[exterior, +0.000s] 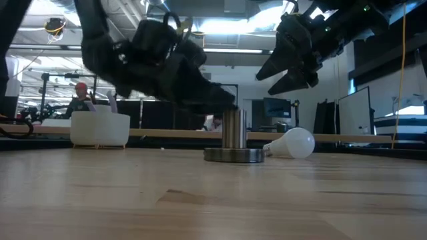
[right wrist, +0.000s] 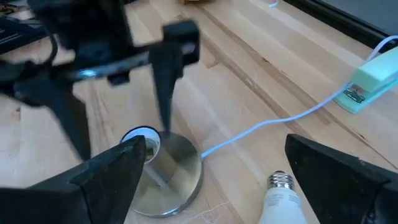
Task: Screw lightbulb
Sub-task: Return to Home Position
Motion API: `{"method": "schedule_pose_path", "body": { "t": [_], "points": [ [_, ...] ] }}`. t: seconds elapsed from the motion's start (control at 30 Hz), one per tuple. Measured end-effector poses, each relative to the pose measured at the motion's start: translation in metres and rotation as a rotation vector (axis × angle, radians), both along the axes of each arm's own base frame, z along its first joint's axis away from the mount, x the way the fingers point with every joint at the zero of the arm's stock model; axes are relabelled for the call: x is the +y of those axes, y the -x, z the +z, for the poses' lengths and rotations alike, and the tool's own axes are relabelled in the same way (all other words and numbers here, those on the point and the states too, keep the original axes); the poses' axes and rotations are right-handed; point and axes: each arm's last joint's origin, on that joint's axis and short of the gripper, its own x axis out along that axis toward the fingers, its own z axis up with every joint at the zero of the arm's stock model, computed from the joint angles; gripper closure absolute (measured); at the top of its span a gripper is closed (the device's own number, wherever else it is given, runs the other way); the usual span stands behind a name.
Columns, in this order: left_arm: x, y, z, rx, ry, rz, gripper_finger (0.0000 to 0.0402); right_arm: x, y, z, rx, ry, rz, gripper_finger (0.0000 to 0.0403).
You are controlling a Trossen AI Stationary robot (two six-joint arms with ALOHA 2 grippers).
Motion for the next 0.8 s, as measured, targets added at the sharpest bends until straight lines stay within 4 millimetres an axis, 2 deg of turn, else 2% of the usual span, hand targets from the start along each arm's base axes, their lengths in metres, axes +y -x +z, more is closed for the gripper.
{"method": "schedule_pose_path", "body": {
  "t": [0.1, 0.27, 0.43, 0.53, 0.63, 0.73, 0.8],
  "points": [
    [0.004, 0.011, 0.019, 0.096, 0.031, 0.026, 0.0077, 0.001, 0.000, 0.000, -0.001, -0.013, 0.020, 0.0016],
    [0.007, 0.038, 0.070, 0.121, -0.012, 0.051, 0.0077, 0.003, -0.001, 0.000, -0.002, -0.056, 0.070, 0.0017],
    [0.007, 0.063, 0.123, -0.054, -0.045, 0.079, 0.0077, 0.005, -0.001, 0.000, 0.000, -0.105, 0.135, 0.0017],
    [0.005, 0.075, 0.142, -0.122, -0.053, 0.077, 0.0077, 0.007, -0.001, -0.001, -0.001, -0.165, 0.174, 0.0017],
    [0.003, 0.086, 0.158, -0.192, -0.072, 0.076, 0.0077, 0.007, -0.004, 0.004, -0.045, -0.115, 0.230, 0.0017],
    [0.006, 0.094, 0.169, -0.255, -0.148, 0.106, 0.0077, 0.011, -0.008, 0.017, -0.161, -0.047, 0.385, 0.0017],
    [0.007, 0.101, 0.178, -0.295, -0.108, 0.128, 0.0077, 0.013, -0.010, 0.029, -0.270, -0.008, 0.483, 0.0017]
  ]
}}
